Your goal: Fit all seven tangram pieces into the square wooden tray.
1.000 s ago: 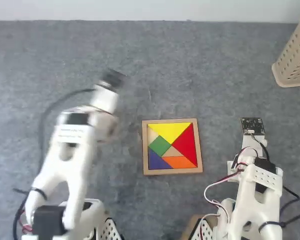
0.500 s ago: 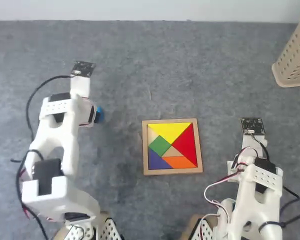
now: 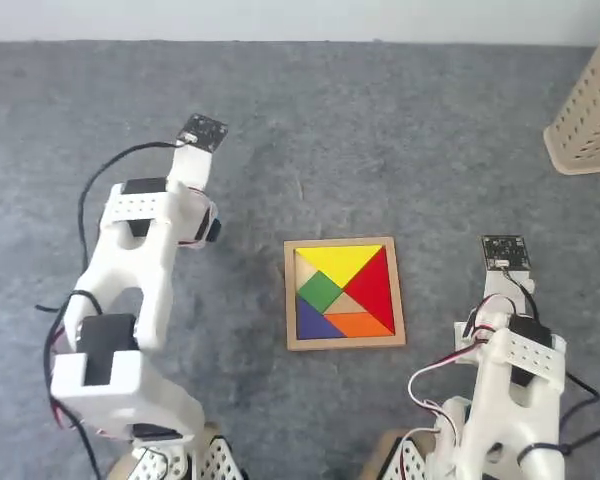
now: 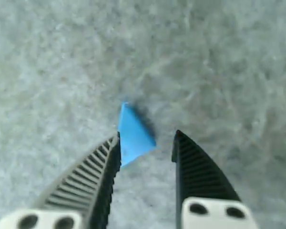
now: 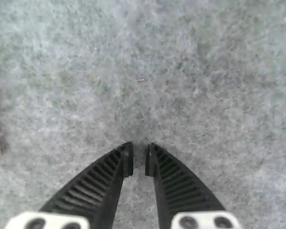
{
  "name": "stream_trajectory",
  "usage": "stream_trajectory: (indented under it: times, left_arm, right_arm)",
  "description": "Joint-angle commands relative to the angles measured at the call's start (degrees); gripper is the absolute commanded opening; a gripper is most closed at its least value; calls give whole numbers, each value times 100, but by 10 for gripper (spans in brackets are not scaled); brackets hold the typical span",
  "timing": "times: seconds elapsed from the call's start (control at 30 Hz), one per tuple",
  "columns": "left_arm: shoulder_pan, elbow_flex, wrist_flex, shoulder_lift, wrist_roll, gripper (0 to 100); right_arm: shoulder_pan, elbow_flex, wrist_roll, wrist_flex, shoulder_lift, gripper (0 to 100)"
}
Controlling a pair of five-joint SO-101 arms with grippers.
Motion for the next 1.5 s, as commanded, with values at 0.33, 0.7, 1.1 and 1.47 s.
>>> stream_trajectory:
  times: [0.33,0.7,1.1,1.47]
  left_arm:
    - [-167,-892,273,835,-352,171]
    - [-633,-927,281,835,-571,108]
    - [-651,-1156,413,668,-88,111]
    - [-220,-1420,633,607,457,112]
  right_arm:
    - [-48,-26,88,-84,-127,84]
    - [-48,-26,88,-84,-127,84]
    - [-48,-26,88,-84,-127,84]
    - [-48,-26,88,-84,-127,84]
